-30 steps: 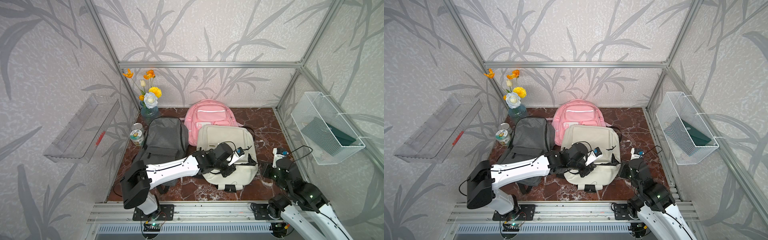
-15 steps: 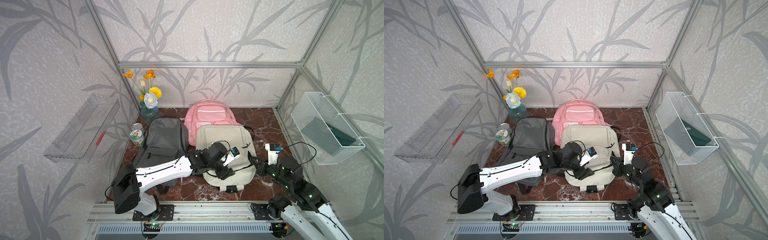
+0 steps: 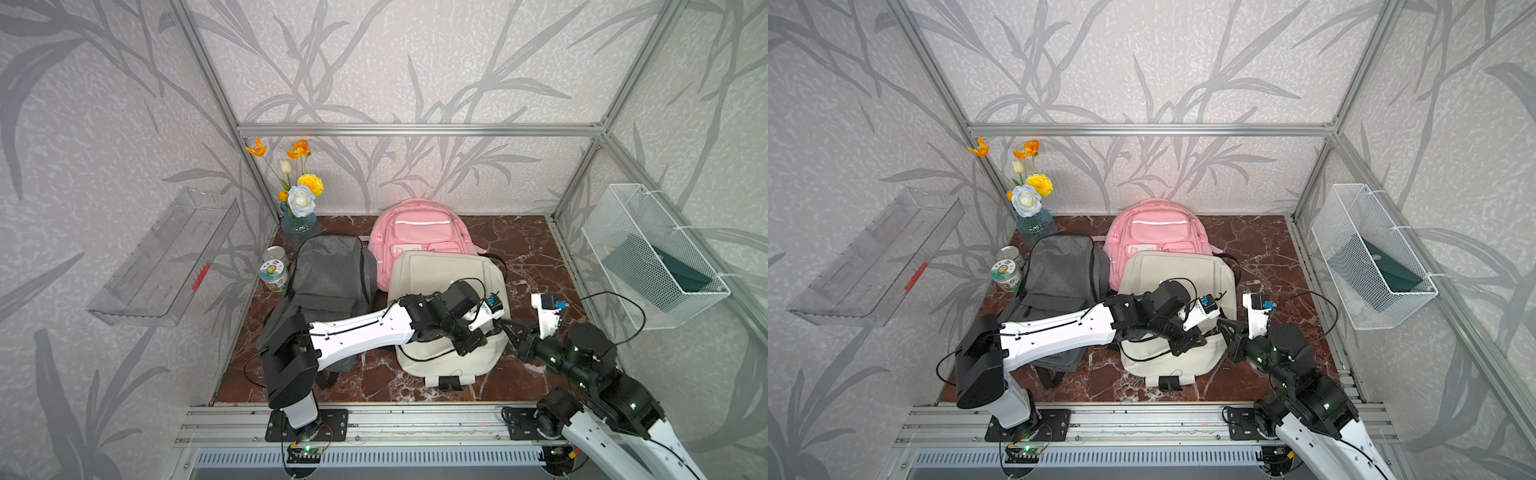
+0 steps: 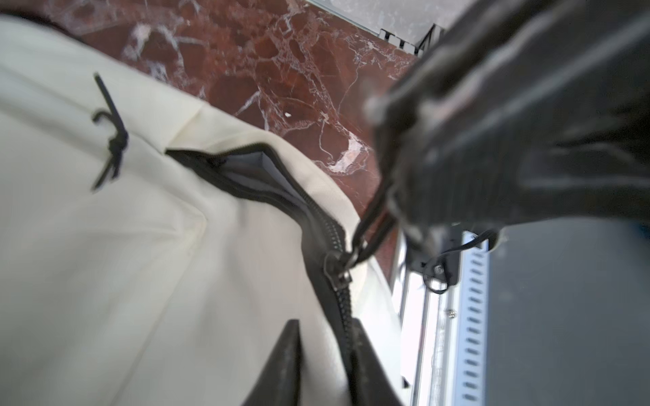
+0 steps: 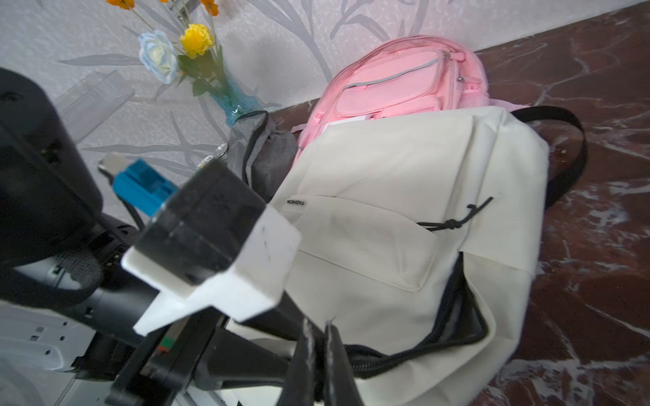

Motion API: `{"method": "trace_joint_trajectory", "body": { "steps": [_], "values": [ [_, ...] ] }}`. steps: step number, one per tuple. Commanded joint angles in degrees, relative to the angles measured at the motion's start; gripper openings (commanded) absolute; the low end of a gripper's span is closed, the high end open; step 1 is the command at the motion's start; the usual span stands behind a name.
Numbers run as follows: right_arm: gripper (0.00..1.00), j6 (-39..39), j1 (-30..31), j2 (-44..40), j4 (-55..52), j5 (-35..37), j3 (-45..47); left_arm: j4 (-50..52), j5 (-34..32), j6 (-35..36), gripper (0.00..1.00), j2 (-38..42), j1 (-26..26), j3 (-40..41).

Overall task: Zip up the backpack
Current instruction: Zip the zipper on the backpack.

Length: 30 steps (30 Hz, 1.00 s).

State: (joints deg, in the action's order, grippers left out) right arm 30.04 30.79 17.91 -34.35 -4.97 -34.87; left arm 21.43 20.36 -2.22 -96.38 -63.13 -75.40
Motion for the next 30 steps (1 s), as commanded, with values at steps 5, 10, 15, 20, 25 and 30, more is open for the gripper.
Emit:
{"method": "trace_joint_trajectory", "body": {
  "steps": [5,10,15,20,25,30],
  "values": [
    [0.0,5.54,0.33,2.29,-9.15,21.88,-0.43,3.25,-9.03,0.1,0.05,9.14,-2.17,10.23],
    [0.0,6.12,0.26,7.91,-8.97,24.5,0.49,2.44,-13.0,0.8,0.0,16.16,-3.63,17.02],
    [0.0,5.18,0.33,11.6,-4.39,24.34,0.98,2.96,-15.69,1.0,0.0,20.14,-5.35,19.92],
    [0.0,2.7,0.22,18.18,1.81,27.51,1.43,3.42,-14.46,0.03,0.0,21.49,-6.68,20.68],
    [0.0,0.44,-6.01,25.63,7.93,27.01,-0.36,5.24,-13.69,-0.15,0.0,22.44,-7.49,19.78],
    [0.0,-1.74,-13.46,31.74,12.03,21.05,-3.6,4.41,-14.15,-0.45,0.0,23.9,-7.53,17.82]
  ]
}}
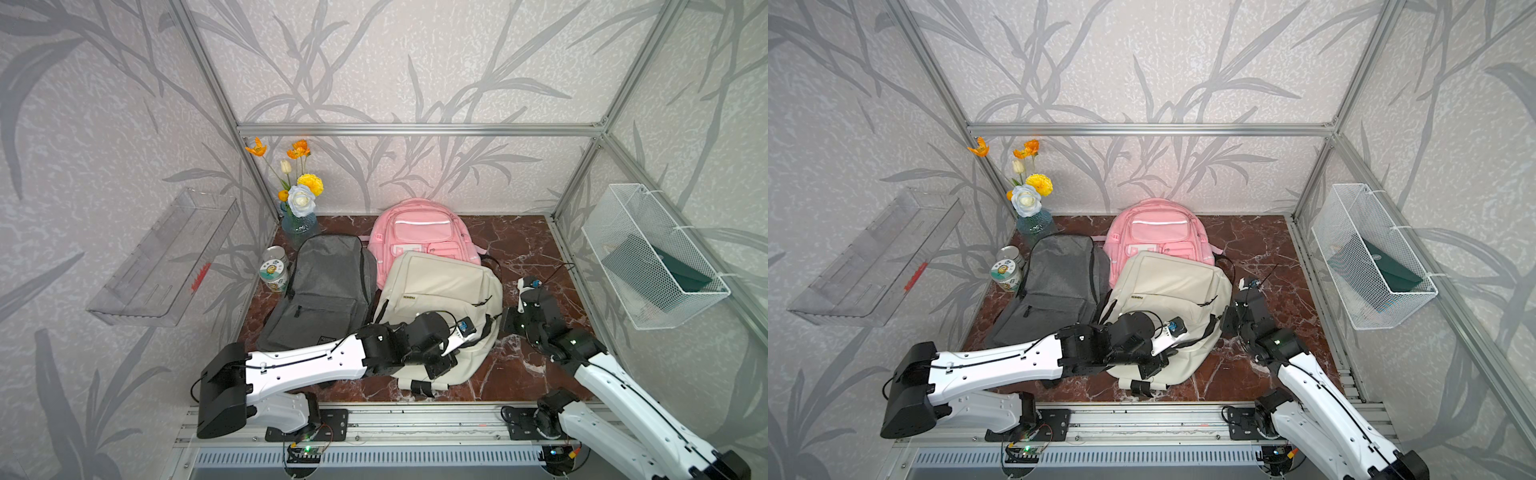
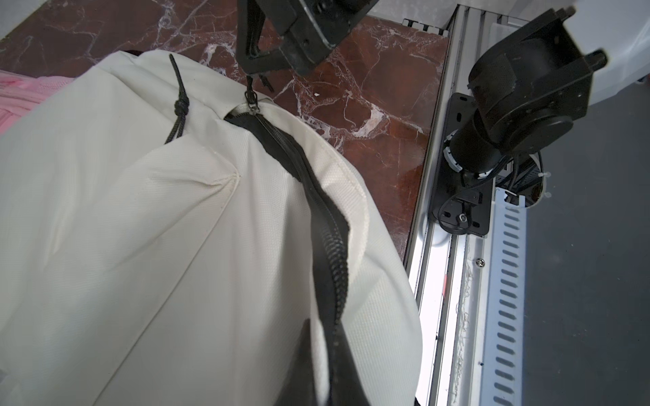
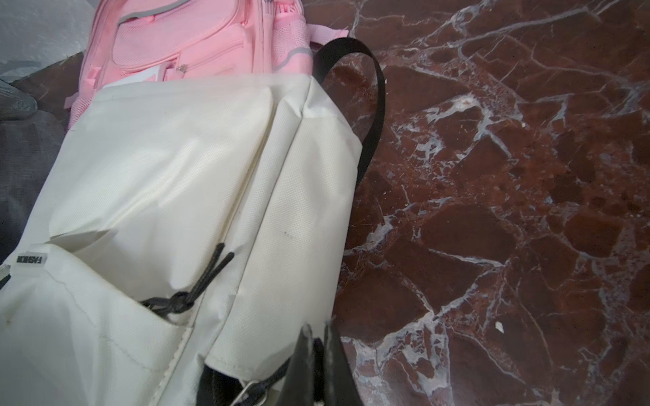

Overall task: Zip up the backpack
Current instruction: Zip the zipper on the backpack, then adjust the backpack on the backpack.

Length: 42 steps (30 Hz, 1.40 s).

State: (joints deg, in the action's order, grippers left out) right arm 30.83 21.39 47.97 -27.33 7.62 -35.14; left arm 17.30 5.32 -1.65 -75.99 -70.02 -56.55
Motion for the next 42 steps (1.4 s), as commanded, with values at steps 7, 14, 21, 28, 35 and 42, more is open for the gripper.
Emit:
{"method": "trace_joint_trajectory", "body": {
  "steps": [7,14,21,28,35,42],
  "values": [
    [0.21,-5.2,-3.9,-2.37,1.72,-3.21,-8.89,2.24,-8.16,-5.65,0.0,1.89,0.4,-7.5],
    [0.72,-8.84,-3.9,-14.23,-2.06,-3.9,-13.67,3.33,-10.94,-13.03,0.0,-2.62,9.82,-24.92],
    [0.76,-9.6,-3.82,-18.14,1.19,-12.94,-16.93,9.25,-18.71,-17.89,0.0,-11.02,15.26,-48.53],
    [0.76,-7.5,-3.56,-18.94,5.18,-25.76,-20.73,13.15,-20.28,-22.44,0.0,-22.2,18.08,-71.73],
    [0.76,-7.65,-3.28,-21.47,7.97,-34.93,-21.49,11.72,-23.38,-25.61,0.0,-29.0,18.05,-86.02],
    [0.77,-4.9,-2.87,-19.73,14.39,-35.22,-16.64,6.3,-24.64,-26.49,0.0,-30.83,17.57,-89.68]
  ]
}}
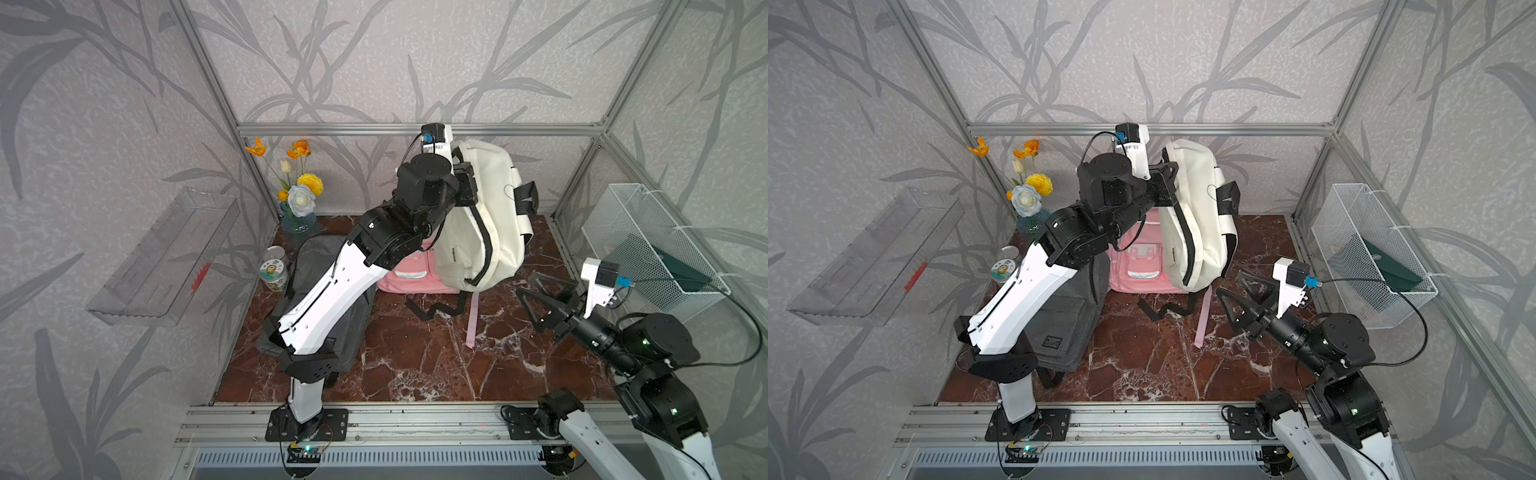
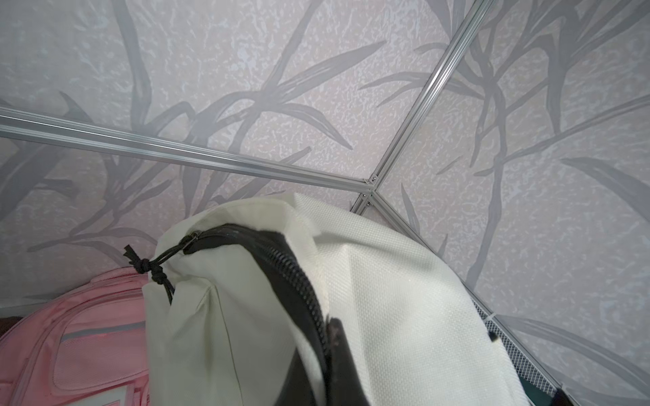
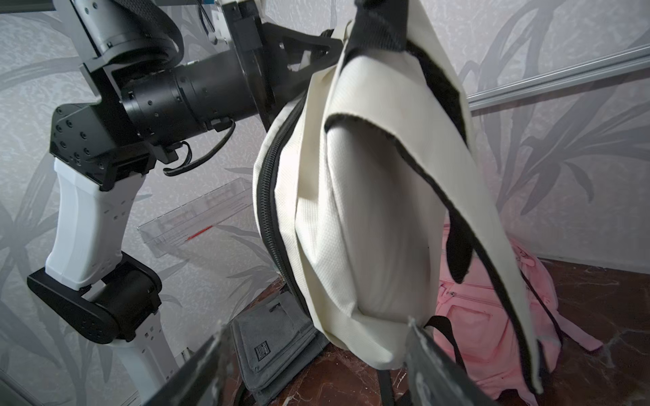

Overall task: Zip up the backpack
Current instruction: Adjust the backpack on the backpack.

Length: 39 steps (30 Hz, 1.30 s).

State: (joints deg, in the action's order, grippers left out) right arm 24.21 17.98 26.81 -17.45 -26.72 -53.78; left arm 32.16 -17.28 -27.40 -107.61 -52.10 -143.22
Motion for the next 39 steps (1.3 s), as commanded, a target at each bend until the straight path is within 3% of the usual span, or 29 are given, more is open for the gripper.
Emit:
{"method": "trace_joint_trajectory", "body": {
  "steps": [1,4,6,10,11,15,17,21,26,31,39],
  "values": [
    [0.77,1.16,0.85,1.77,4.47,0.65,2.39,-8.58,-1.89,-1.09,0.0,0.66,-0.46,-3.36],
    [0.77,-0.27,1.62,3.16,4.98,6.34,3.78,-8.67,-1.61,-1.88,0.0,0.97,-1.29,-3.64],
    [0.77,0.5,2.33,5.09,8.9,5.69,4.56,-8.79,-2.23,-0.72,0.0,1.34,-2.57,-3.29],
    [0.67,-0.53,8.68,9.96,13.67,8.65,3.61,-8.36,-3.71,-0.19,0.0,2.51,-4.05,-1.83],
    [0.6,-1.37,10.76,11.1,14.13,10.59,3.06,-8.56,-4.37,-0.16,0.0,3.25,-4.36,-0.66],
    [0.14,-3.96,14.98,14.55,11.76,14.85,-1.13,-12.46,-11.5,2.61,0.0,9.48,-6.71,8.27],
    [0.06,-3.83,14.98,14.85,9.68,16.28,-3.11,-17.75,-17.13,6.7,0.0,14.34,-9.23,15.22],
    [0.0,-2.61,14.98,16.13,6.71,13.58,-7.8,-28.17,-25.59,14.34,0.0,23.93,-13.51,26.86],
    [0.0,0.84,15.23,21.69,1.01,3.75,-17.31,-31.84,-27.71,15.62,0.0,31.68,-14.32,34.38],
    [0.0,1.88,15.51,27.29,-6.27,-0.63,-24.47,-32.17,-29.66,15.88,0.0,35.86,-14.53,38.05],
    [0.0,2.43,20.96,36.94,-10.85,3.56,-28.76,-37.29,-40.94,20.4,0.0,41.27,-14.48,46.13]
  ]
}}
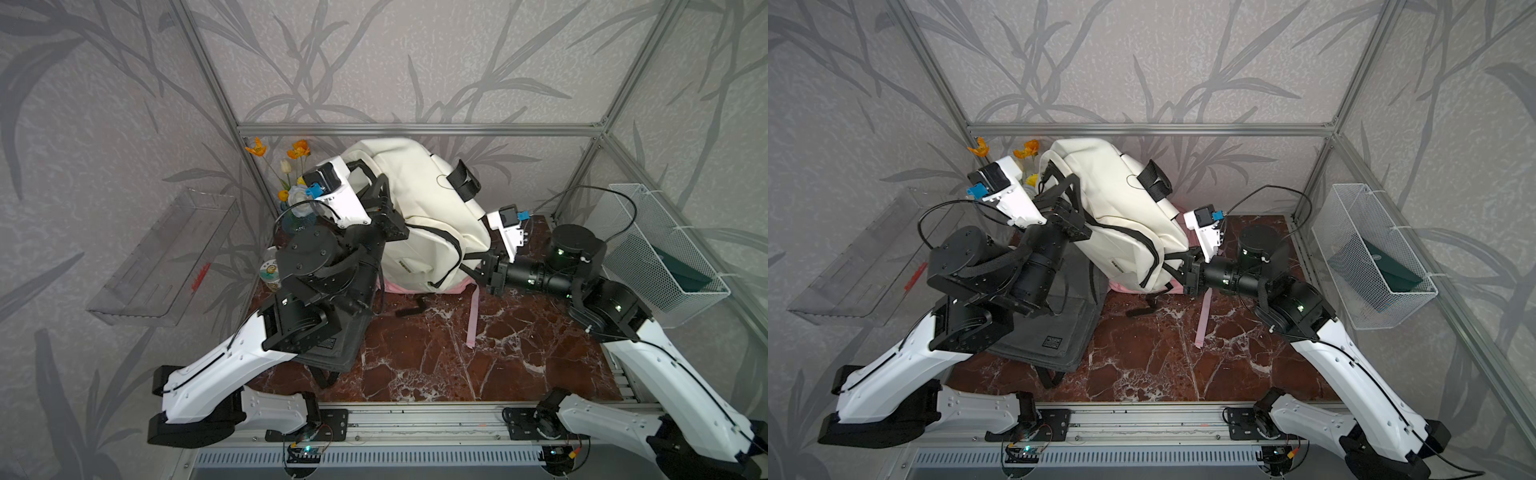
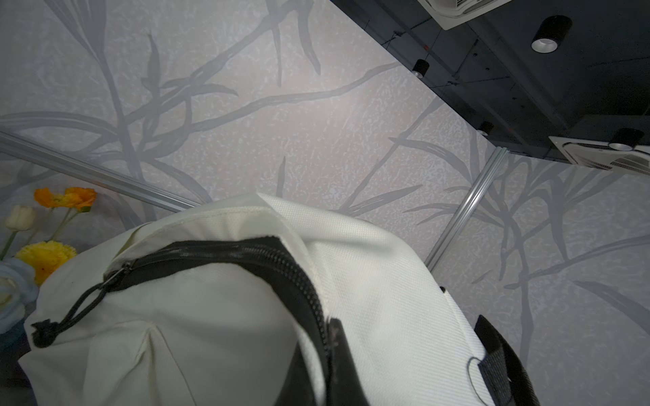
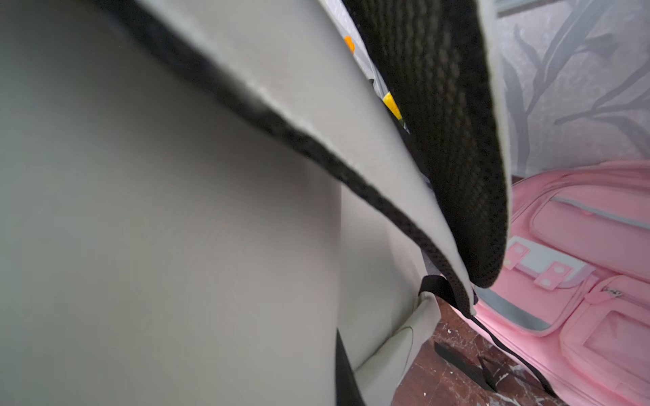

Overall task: Zip up the backpack
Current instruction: Adjust the backpack on the backpack.

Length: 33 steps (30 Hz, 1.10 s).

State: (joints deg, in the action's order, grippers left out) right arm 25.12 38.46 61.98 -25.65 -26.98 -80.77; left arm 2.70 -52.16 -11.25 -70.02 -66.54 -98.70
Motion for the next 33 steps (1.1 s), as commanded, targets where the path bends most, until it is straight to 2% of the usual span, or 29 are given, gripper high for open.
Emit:
{"method": "trace_joint_trajectory", "body": {
  "steps": [1,4,6,8,13,16,19,23,27,31,33],
  "values": [
    [0.0,1.9,0.5,2.72,-2.68,4.19,-2.06,-9.13,-7.82,5.18,0.0,4.39,-0.02,3.06],
    [0.0,3.22,0.63,6.21,-3.35,4.42,-3.28,-9.87,-13.97,6.77,0.0,7.13,0.67,7.54],
    [0.0,4.46,0.69,9.29,-4.33,4.58,-4.57,-6.73,-16.79,4.03,0.0,9.73,2.59,11.41],
    [0.0,5.21,1.2,12.88,-4.95,3.55,-5.82,1.32,-18.14,-2.76,0.0,11.92,5.83,14.17],
    [0.0,5.26,3.55,22.66,-7.69,6.65,-10.24,21.38,-17.87,-19.63,0.0,14.2,15.85,19.66],
    [0.0,5.57,3.61,26.37,-7.25,10.47,-11.67,23.21,-15.0,-21.69,0.02,13.29,20.4,22.09],
    [0.0,4.78,3.47,29.13,-6.75,15.79,-13.05,27.26,-8.32,-24.19,0.02,9.04,26.65,20.36],
    [0.03,4.27,3.03,34.27,-8.35,18.32,-18.1,30.65,0.04,-28.08,0.02,2.94,33.47,17.96],
    [0.16,4.44,1.47,37.95,-6.8,21.65,-20.26,30.26,3.92,-28.17,0.06,-1.7,36.92,16.19],
    [0.44,2.15,-0.07,37.3,-3.7,24.61,-18.13,29.71,7.14,-29.67,0.05,-4.8,39.62,15.08],
    [0.58,-1.22,-0.22,32.87,0.24,25.35,-13.17,28.42,7.76,-29.9,0.01,-6.31,40.21,14.8]
  ]
}}
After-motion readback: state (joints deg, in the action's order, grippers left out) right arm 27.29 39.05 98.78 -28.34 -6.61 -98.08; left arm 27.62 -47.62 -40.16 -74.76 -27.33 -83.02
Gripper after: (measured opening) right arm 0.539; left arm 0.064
